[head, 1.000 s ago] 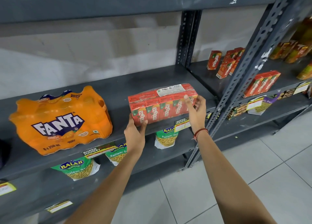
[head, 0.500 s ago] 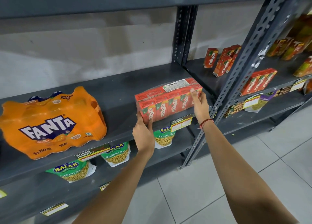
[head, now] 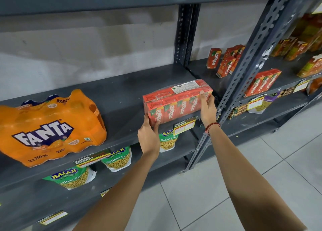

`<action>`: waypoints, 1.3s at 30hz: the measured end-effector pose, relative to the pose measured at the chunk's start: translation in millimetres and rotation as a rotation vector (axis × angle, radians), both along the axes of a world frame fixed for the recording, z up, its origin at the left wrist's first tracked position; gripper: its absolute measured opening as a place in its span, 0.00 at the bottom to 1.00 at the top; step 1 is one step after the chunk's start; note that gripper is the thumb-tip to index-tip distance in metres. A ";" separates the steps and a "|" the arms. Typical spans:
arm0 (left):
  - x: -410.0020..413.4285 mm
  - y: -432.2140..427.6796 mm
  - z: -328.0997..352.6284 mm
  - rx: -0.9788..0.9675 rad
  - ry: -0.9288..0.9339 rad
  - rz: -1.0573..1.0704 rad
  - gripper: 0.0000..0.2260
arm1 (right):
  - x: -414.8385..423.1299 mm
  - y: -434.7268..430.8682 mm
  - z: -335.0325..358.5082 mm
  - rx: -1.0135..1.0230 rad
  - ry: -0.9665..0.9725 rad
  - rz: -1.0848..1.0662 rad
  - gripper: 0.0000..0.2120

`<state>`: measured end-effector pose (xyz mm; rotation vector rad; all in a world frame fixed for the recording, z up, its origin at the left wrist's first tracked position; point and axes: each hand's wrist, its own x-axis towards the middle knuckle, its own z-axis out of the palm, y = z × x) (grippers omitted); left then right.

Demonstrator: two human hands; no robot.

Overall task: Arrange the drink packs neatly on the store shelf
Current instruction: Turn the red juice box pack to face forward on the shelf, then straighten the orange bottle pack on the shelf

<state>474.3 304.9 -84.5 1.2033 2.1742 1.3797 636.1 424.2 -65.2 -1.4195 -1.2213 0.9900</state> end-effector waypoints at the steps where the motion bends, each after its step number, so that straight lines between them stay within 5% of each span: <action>1: -0.7 -0.2 0.9 -0.001 0.003 -0.008 0.22 | 0.3 0.1 0.6 0.001 -0.010 0.002 0.28; 14: -18.6 -2.8 7.8 -0.038 0.061 -0.159 0.20 | 9.3 -1.1 22.9 -0.208 -0.216 0.115 0.37; 22: -63.1 -72.3 -9.6 0.105 -0.030 -0.152 0.19 | -53.4 -90.9 0.2 0.204 -0.172 -0.276 0.22; 28: -141.5 -159.1 -14.7 0.350 -0.059 0.201 0.08 | -153.6 -151.3 -4.5 0.377 -0.168 0.134 0.20; 32: -199.6 -193.9 -9.7 0.357 0.027 0.455 0.19 | -209.9 -163.3 3.9 0.276 -0.173 0.504 0.34; 36: -244.6 -197.8 -3.3 0.067 -0.055 0.347 0.39 | -235.8 -160.6 2.6 0.155 -0.197 0.678 0.40; 39: -260.2 -195.5 -0.5 -0.017 -0.041 0.187 0.32 | -239.8 -158.3 0.6 0.211 -0.264 0.688 0.31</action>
